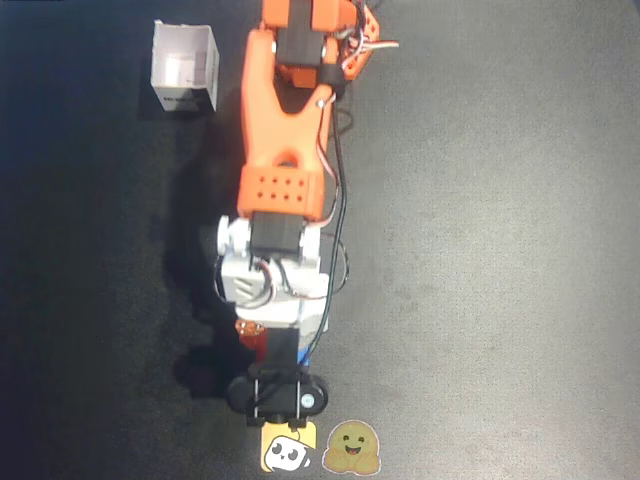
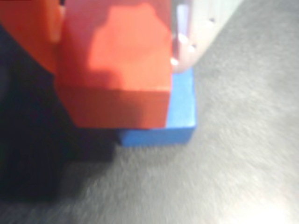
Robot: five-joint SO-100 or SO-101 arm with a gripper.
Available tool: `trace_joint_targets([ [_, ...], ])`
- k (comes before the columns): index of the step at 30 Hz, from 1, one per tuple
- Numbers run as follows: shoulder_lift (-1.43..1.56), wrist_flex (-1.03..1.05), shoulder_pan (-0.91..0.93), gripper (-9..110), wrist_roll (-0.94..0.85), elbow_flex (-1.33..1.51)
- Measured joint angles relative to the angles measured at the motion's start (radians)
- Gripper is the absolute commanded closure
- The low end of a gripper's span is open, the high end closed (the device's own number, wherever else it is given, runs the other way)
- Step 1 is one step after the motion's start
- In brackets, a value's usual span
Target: Put the red cube on top of the blue cube.
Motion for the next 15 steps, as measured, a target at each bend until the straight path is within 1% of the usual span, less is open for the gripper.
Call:
trace_joint_targets([
  [15, 0.057, -0.083, -0.020, 95, 0.018, 0.129],
])
